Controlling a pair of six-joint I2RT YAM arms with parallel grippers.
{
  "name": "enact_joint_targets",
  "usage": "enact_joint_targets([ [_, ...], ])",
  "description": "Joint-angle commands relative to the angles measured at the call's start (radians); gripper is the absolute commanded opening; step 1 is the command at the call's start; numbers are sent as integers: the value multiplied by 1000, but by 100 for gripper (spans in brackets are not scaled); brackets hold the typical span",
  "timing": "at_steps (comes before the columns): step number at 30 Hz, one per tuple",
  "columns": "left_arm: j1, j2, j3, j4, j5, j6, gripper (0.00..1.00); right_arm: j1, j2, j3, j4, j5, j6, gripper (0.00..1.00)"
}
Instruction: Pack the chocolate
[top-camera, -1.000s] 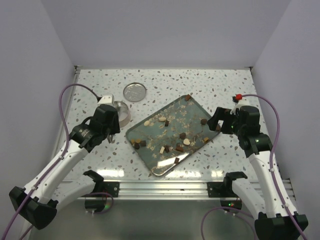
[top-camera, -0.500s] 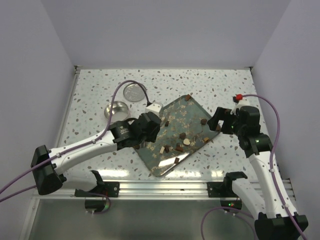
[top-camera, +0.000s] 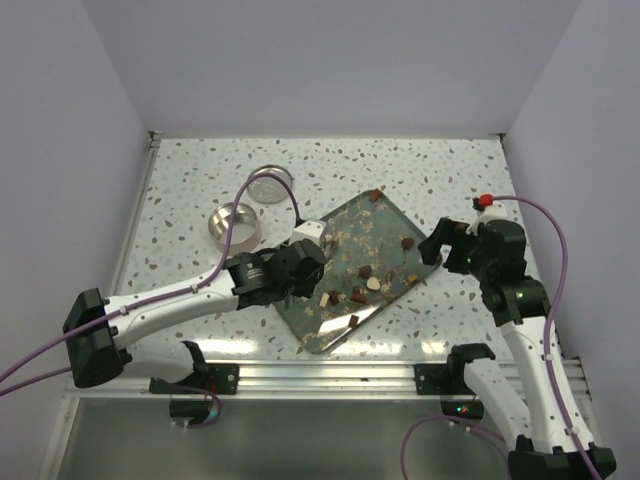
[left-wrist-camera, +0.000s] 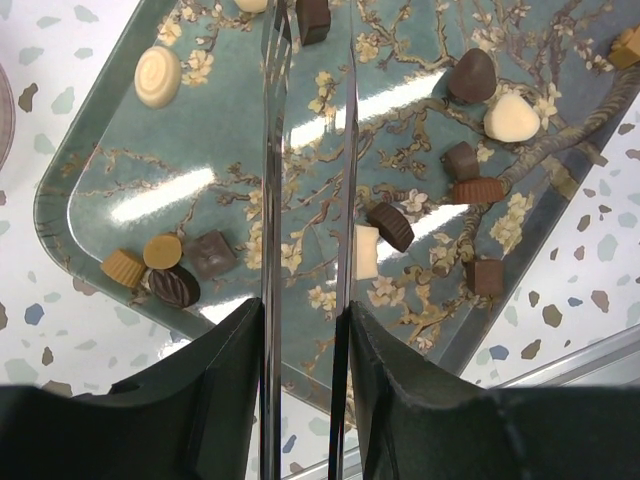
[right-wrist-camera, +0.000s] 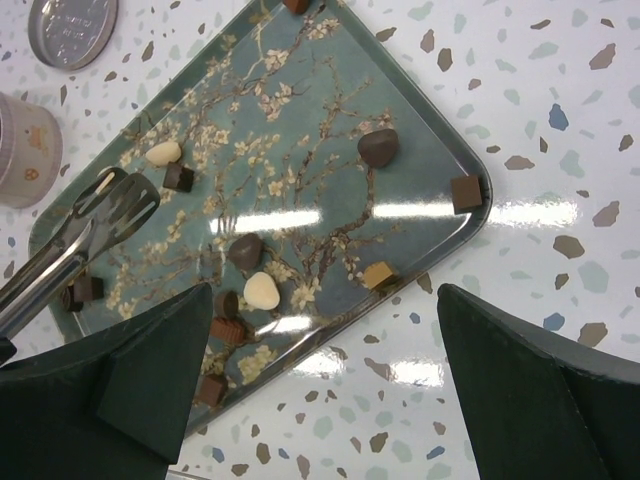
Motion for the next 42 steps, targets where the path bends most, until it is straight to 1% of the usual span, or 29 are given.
enact_joint_targets([
  [1,-7,2,-12,62,-24,-23,43,4,-23,-1,-28,25,15,98],
  [10,-5,92,7,118,-14,-3,43,4,-9,22,-45,30,-1,98],
  [14,-1,112,8,108,-27,0,43,4,0,27,-42,28,-4,98],
  [25,26,163,27,148,0,37,43,4,20,22,-25,26,-4,98],
  [29,44,150,24,147,-7,46,39,6,25,25,-22,28,-4,98],
  [34,62,124,18,154,-8,67,30,6,32,22,-15,26,-4,98],
  [36,64,105,18,151,-14,69,28,6,35,24,-12,25,-2,98],
  [41,73,26,25,131,-7,67,28,4,46,27,-2,17,-1,98],
  [42,88,8,21,129,10,67,28,4,49,27,-1,16,-2,98],
])
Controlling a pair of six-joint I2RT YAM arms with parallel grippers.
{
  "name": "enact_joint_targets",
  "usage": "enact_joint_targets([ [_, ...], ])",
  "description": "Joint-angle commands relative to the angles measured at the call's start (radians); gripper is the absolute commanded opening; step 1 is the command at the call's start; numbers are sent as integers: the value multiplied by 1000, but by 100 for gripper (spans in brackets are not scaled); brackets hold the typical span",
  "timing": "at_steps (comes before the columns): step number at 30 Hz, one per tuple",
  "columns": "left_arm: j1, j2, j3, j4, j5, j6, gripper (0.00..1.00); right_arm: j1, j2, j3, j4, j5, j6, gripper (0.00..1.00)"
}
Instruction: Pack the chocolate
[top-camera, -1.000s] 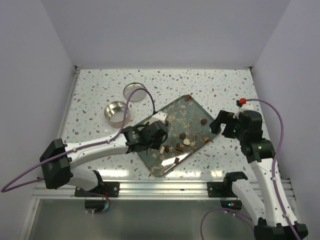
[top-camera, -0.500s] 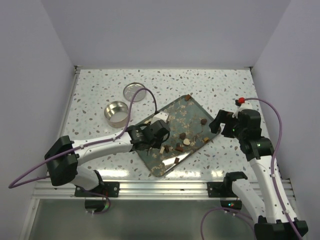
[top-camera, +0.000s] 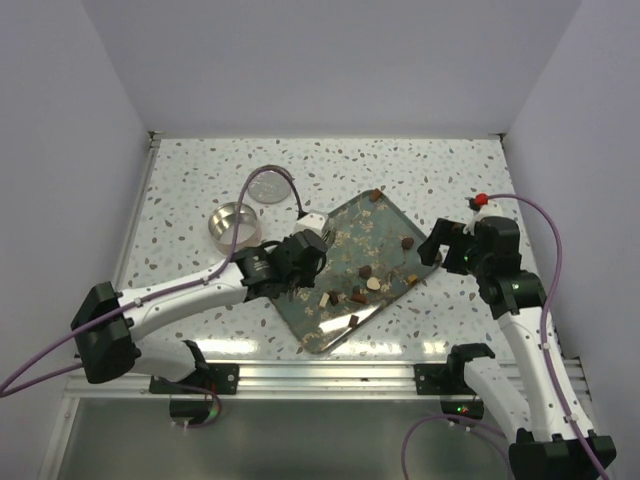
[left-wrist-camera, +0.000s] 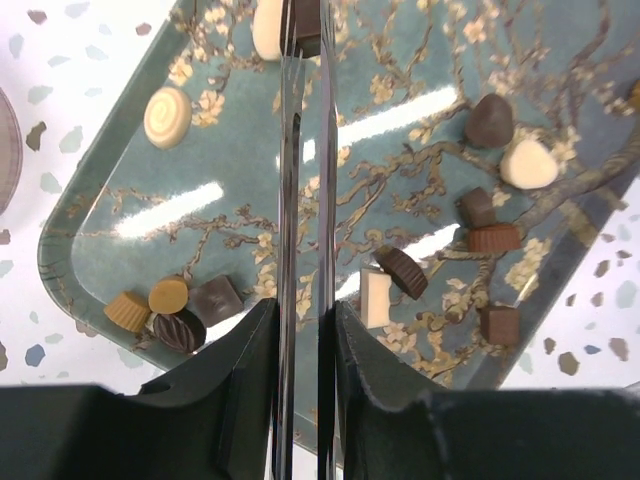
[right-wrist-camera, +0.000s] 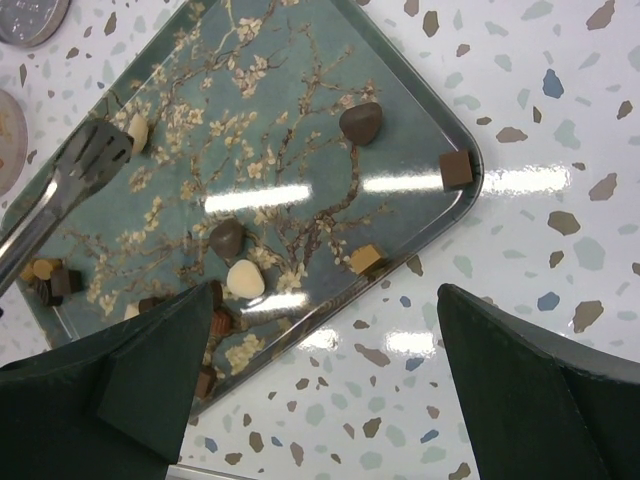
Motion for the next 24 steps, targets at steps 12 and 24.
enact_joint_targets([
  [12,304,-150,10,61,94,76,28,4,1,33,17,-13,-17,98],
  [24,677,-414,-99,-42,178,124,28,4,51,54,52,-51,-32,97],
])
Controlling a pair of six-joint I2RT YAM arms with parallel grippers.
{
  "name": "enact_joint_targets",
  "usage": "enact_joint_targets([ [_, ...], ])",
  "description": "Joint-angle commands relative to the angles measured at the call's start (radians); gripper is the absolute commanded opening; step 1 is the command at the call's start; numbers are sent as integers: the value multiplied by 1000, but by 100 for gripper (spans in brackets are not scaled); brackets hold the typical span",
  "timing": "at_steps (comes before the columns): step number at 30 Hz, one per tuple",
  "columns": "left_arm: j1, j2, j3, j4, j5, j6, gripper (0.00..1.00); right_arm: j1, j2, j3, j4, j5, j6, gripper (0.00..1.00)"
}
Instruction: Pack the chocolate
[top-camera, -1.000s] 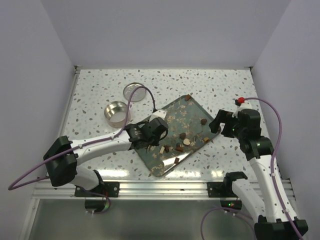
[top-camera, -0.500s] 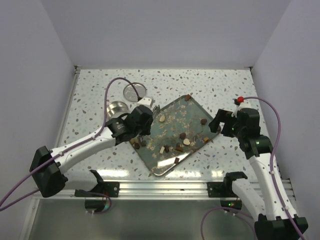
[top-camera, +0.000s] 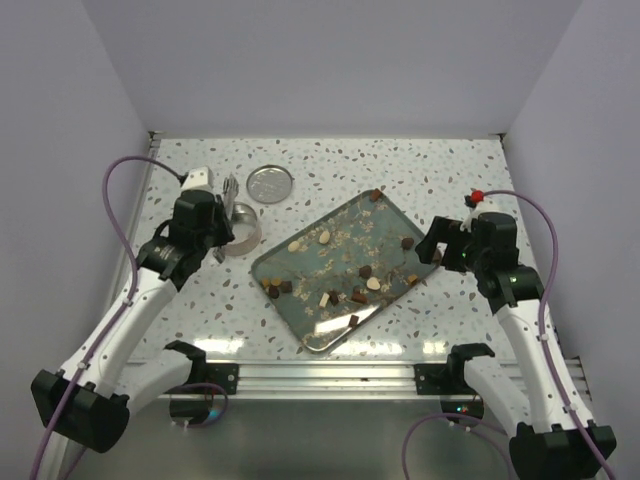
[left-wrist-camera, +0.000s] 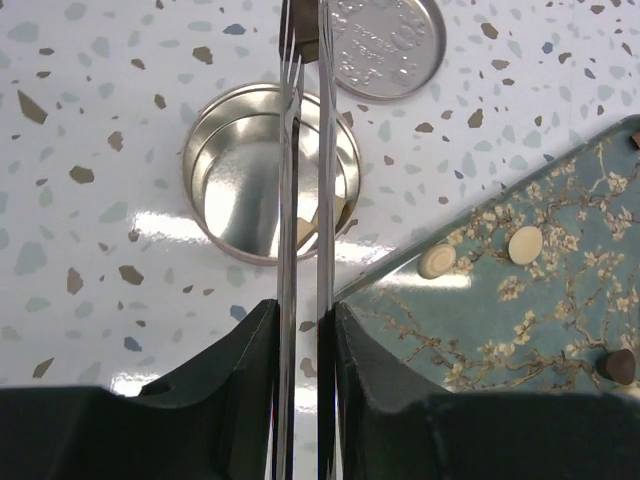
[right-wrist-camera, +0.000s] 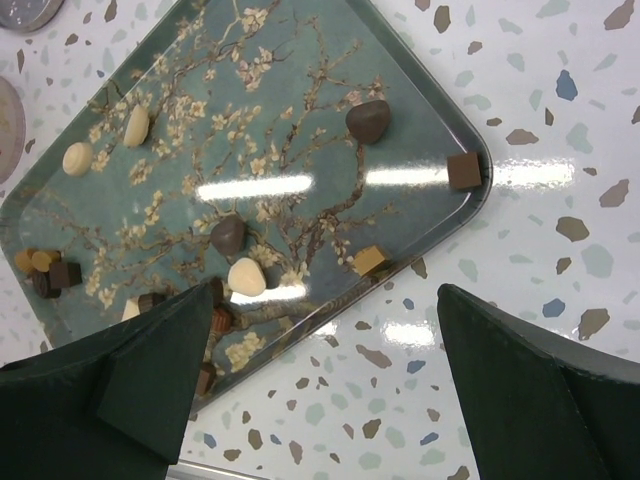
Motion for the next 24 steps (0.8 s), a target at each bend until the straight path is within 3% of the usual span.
enact_joint_targets([
  [1,44,-69,-40,-45,50,19,27,4,11,41,45,-36,-13,98],
  [10,42,-121,-75,-125,90,-18,29,4,20,22,61,-48,-12,98],
  [17,42,-117,-80,-142,82,1,40,4,14,13,64,-51,-10,97],
  [24,42,-109,-74,-145,76,14,44,4,12,13,65,-50,-7,98],
])
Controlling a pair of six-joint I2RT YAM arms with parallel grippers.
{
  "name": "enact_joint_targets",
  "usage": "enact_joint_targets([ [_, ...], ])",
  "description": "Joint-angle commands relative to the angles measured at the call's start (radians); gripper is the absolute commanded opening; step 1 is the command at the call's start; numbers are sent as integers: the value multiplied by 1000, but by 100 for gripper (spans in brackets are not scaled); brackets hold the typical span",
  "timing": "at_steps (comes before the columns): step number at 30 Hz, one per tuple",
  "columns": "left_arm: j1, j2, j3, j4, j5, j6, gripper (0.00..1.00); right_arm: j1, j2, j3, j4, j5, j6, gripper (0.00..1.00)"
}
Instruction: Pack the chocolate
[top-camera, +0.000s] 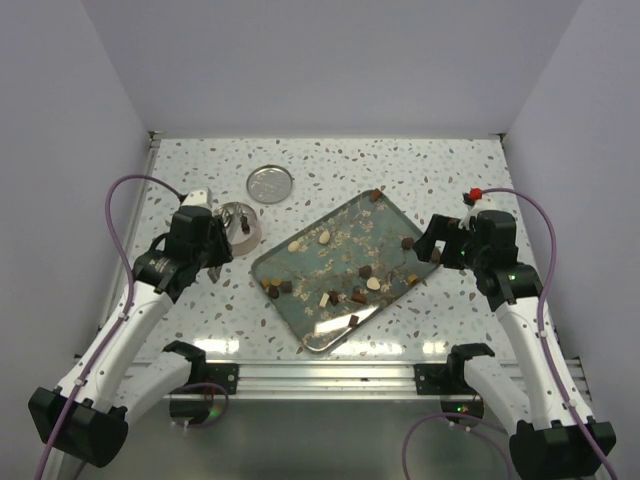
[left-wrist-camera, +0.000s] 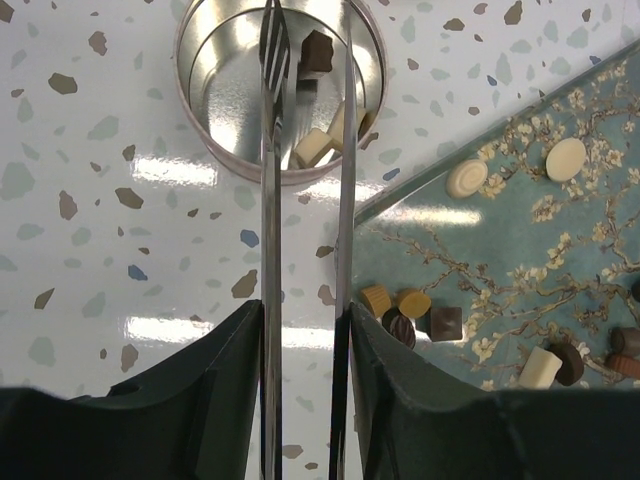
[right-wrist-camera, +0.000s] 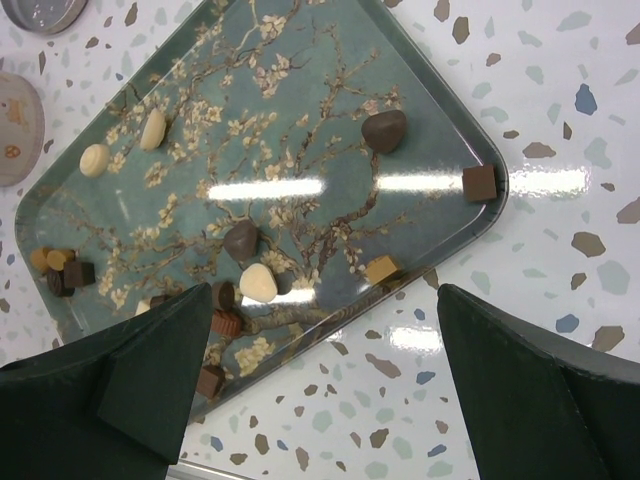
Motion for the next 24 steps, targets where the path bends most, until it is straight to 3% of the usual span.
enact_joint_targets([
  [1,3,-8,12,4,4,19,43,4,-8,13,33,-16,-6,98],
  [13,-26,85,145,32,-8,85,37,4,-13,13,26,-5,1,98],
  [24,-428,309,243,136,-72,30,39,4,-36,14,6,14,8,98],
])
